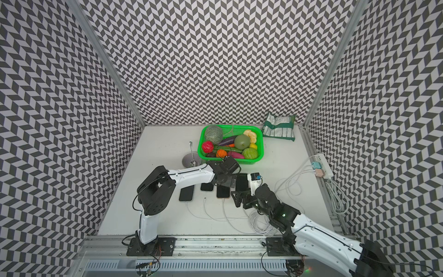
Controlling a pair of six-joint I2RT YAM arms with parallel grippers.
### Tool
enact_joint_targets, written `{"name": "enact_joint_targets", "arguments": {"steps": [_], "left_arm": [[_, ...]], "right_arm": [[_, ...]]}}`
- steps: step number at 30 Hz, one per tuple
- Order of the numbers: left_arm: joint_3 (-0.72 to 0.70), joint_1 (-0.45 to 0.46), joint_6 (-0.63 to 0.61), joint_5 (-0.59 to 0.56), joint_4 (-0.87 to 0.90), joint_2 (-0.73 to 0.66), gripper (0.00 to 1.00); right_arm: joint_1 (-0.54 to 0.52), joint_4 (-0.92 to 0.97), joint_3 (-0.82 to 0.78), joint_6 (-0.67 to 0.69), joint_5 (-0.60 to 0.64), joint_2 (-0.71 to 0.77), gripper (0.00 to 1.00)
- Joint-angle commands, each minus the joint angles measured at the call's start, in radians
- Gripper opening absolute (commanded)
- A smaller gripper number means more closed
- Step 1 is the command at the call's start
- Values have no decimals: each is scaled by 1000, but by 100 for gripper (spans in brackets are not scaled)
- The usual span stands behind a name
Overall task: Unplug the charging cable from the phone
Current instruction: Pick up the phone at the center of the board.
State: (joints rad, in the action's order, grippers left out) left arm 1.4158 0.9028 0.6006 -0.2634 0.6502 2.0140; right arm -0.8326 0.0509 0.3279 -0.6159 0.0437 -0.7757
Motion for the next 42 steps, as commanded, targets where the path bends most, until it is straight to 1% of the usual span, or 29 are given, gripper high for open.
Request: {"name": "enact_joint_targets", "arguments": {"steps": [1,9,12,15,20,22,24,25,27,29,31,33,34,42], "left_arm": [[-9,2,9,20,-25,25,100],[-5,3,1,44,-37,64,98],[-4,2,-4,51,-41,74,95],[-4,3,-7,56,-41,84,89],[-8,2,-7,52,-43,87,73],[-9,0,-7,53,-43,89,66],[-11,-2,-7,55,-44,86,57],[-11,-3,-7,55,-44,85,51],[-12,-6,-8,61,-47,79,31],[-9,-10,-8,67,-44,76,17],[-9,-10,-10,64,-41,67,7],[-9,-10,-10,57,-41,52,1],[-9,-10,-10,54,-41,44,0],[-24,-10,-24,54,-71,-39,0]], "right_arm": [[7,-47,-9,-8,-7,10,100],[6,-50,-9,-8,-8,7,100],[6,-51,-9,-8,-9,2,100],[7,-52,-9,-8,-10,1,100],[6,-52,-9,-7,-10,2,100],[6,-51,-9,-7,-10,3,100],[6,-50,-7,-7,-10,2,100],[7,-50,-6,-7,-11,2,100],[7,-47,-6,-5,-10,3,100],[8,-48,-6,-5,-12,2,100],[8,-49,-7,-7,-17,0,100],[8,-51,-7,-8,-22,-3,100],[7,-55,-7,-9,-26,-5,100],[8,-89,-11,-11,-34,-35,100]]}}
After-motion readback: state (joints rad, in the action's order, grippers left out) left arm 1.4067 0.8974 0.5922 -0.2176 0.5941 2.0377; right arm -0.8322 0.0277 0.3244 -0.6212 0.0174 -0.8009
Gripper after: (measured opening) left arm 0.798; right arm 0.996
